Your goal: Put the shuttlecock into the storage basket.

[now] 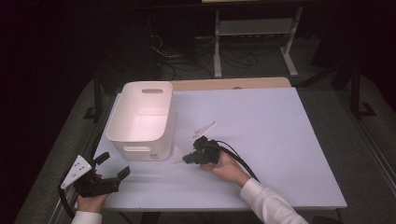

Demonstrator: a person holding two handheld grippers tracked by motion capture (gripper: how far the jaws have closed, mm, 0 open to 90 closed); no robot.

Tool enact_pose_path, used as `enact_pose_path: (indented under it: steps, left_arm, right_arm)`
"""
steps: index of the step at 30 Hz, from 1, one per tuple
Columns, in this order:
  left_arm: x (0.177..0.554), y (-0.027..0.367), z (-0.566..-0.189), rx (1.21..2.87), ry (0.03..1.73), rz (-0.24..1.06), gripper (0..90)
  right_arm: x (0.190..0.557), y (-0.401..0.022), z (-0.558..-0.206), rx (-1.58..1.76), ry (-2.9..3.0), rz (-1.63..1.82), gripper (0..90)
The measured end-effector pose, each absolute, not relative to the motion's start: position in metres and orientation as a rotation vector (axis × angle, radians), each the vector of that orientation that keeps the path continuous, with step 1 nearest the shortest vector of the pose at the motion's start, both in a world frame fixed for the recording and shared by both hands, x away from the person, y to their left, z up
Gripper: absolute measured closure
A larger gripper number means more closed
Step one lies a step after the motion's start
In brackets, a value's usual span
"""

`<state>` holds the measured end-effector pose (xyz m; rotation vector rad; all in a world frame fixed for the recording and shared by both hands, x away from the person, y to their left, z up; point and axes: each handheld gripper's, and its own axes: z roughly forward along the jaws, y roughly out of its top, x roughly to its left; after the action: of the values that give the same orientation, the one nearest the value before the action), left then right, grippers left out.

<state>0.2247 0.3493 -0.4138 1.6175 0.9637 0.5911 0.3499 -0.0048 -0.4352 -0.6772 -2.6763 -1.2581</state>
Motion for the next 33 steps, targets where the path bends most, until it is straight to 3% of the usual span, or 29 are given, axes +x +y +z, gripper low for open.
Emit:
enact_pose_path:
  steps: [19, 28, 33]
  left_arm:
    - [0.225, 0.349, -0.414, 1.62, 0.964, 0.591, 0.0]
    - [0.225, 0.349, -0.414, 1.622, 0.964, 0.589, 0.0]
    - [0.225, 0.349, -0.414, 1.62, 0.963, 0.589, 0.0]
  right_arm:
    - [0.369, -0.019, -0.424, -0.778, -2.655, -1.338, 88.4]
    - [0.372, -0.029, -0.418, -0.779, -2.616, -1.368, 77.6]
    - [0.372, -0.034, -0.413, -0.794, -2.613, -1.401, 63.3]
